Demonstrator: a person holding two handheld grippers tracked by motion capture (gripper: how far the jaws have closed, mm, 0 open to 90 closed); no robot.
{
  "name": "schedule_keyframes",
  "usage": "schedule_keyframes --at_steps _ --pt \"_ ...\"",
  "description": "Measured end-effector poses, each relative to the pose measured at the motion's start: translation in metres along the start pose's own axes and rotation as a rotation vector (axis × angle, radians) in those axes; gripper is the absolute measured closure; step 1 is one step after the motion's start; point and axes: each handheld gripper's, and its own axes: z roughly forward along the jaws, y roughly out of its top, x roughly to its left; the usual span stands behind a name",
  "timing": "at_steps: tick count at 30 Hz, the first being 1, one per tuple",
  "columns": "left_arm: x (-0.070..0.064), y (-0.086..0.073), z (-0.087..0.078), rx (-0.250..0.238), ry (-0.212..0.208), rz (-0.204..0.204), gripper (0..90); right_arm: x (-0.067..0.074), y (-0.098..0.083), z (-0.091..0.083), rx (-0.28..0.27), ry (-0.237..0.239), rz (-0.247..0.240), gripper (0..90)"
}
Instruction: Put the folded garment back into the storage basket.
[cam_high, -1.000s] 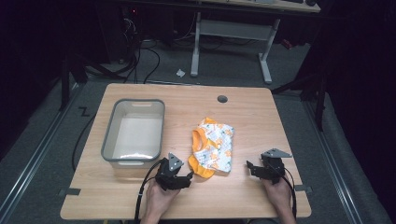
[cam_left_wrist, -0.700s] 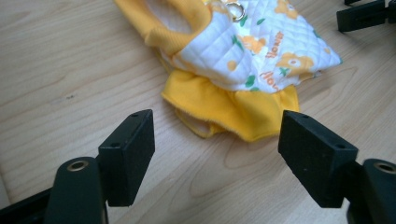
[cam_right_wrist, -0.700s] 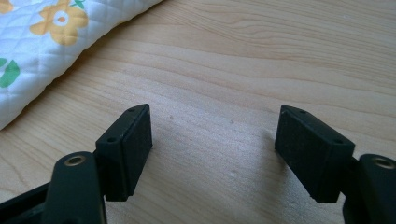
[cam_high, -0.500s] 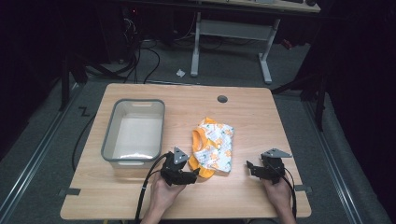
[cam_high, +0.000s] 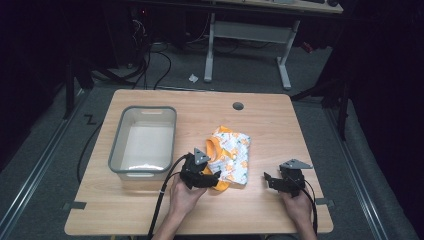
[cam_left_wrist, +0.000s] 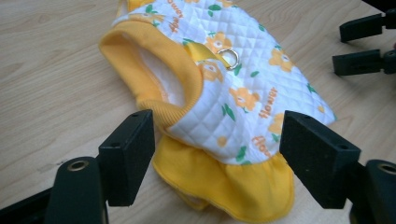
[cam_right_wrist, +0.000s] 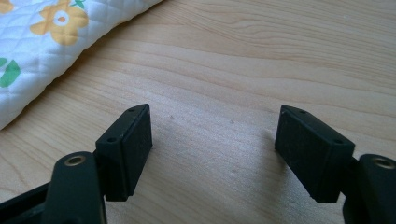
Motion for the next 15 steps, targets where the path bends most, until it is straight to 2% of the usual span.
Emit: schedule_keyframes --at_steps 8,10,15 --pt "0.006 0.019 0.01 0.008 -0.002 0.004 25.4 0.0 0.0 0.0 0.001 0.0 0.001 27.6" --pt "0.009 0.024 0.014 0.017 0.01 0.004 24.1 0.0 0.0 0.0 0.0 0.0 0.001 27.6" --pt "0.017 0.031 0.024 0.033 0.011 -0.023 23.4 0.0 0.0 0.0 0.001 0.0 0.001 27.6"
